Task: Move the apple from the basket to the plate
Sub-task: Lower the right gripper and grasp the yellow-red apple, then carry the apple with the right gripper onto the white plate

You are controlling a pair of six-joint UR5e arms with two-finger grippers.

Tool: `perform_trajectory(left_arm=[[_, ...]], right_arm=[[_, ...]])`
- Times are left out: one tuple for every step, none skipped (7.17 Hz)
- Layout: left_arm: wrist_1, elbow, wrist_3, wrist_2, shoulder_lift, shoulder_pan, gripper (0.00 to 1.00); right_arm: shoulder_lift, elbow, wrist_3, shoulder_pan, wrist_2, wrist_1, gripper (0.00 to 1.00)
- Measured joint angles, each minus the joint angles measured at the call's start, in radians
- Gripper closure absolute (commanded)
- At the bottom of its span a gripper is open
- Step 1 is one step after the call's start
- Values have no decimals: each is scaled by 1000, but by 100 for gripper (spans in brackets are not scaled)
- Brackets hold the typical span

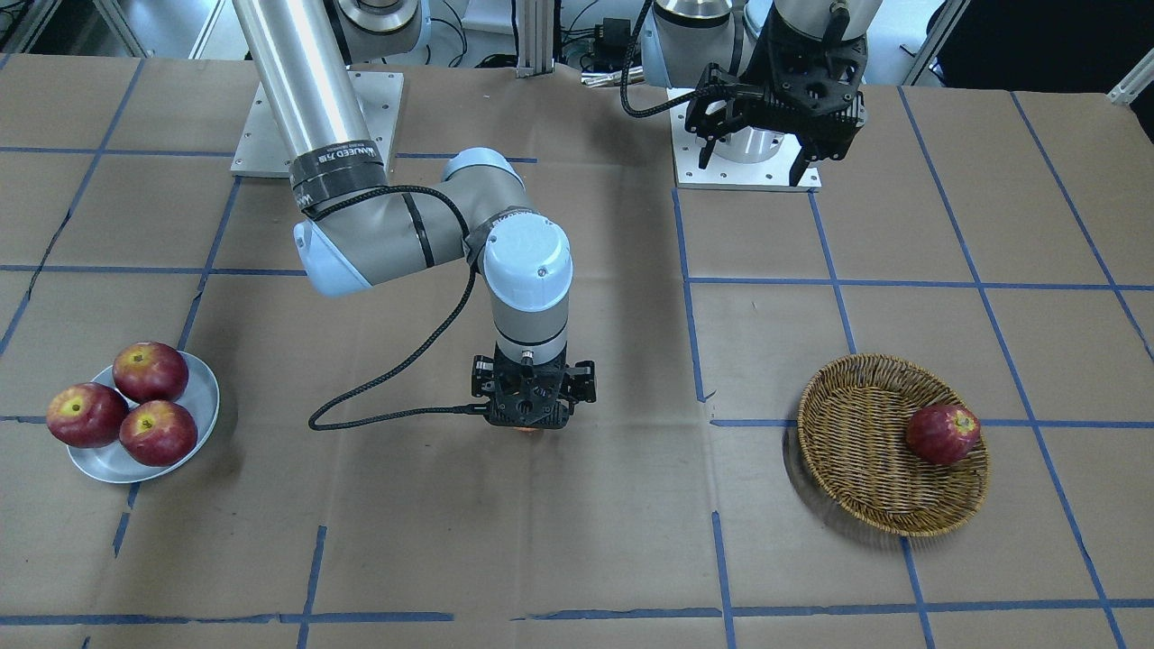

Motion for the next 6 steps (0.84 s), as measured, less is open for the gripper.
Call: perform_trajectory(left_arm=[[0,0,0,0,0,0,1],[0,0,0,0,0,0,1],[0,0,0,0,0,1,1],[0,1,0,0,0,1,1],[0,1,2,0,0,1,1],[0,2,4,0,0,2,1]], right_arm=[[7,4,-1,0,-1,-1,28],[10,9,-1,0,-3,0,48],[10,11,-4,-2,-3,0,54],[7,11,-9,-7,-3,3,55],[-3,7,-14,-13,-2,7,55],[-30,-3,-20,-22,-1,23,54]])
